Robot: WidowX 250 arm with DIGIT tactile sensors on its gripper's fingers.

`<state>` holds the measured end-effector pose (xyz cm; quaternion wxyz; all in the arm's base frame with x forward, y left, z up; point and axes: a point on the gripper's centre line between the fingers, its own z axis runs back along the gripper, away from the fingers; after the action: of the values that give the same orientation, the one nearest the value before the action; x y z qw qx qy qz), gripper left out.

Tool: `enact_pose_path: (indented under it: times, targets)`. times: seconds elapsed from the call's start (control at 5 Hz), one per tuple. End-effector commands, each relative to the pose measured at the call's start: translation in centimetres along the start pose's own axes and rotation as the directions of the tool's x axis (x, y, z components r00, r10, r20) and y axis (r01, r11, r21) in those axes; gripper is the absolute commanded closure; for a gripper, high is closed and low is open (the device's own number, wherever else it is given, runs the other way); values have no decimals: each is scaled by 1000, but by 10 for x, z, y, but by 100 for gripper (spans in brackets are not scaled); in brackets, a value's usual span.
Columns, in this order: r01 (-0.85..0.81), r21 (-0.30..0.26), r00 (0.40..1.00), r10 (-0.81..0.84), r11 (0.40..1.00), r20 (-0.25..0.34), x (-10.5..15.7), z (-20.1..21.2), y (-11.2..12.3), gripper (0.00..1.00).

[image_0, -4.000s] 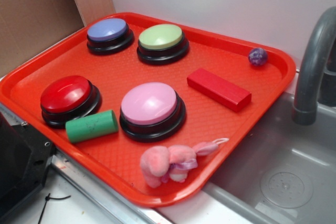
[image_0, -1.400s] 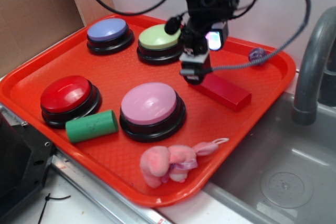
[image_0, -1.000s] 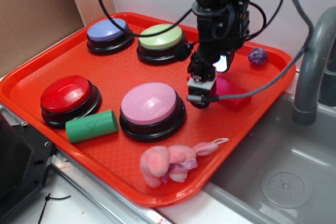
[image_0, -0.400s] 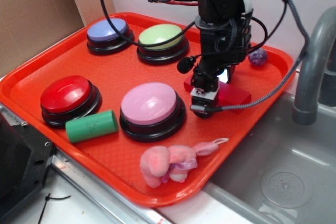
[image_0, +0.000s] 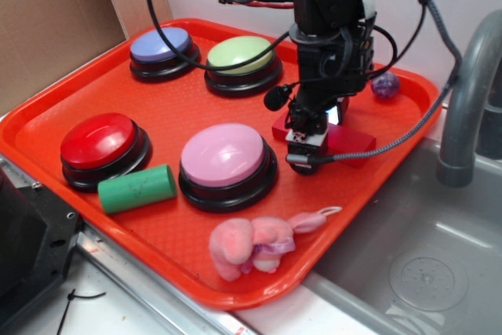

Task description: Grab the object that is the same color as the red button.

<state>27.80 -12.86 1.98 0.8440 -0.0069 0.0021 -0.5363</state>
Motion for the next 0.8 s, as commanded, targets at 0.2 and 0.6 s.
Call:
enact_pose_path:
  times: [0.2,0.6]
  targets:
    - [-204,131,979,198,970,58,-28,81,5,100]
    - [-620,-37,780,621,783,71,-84,144,14,100]
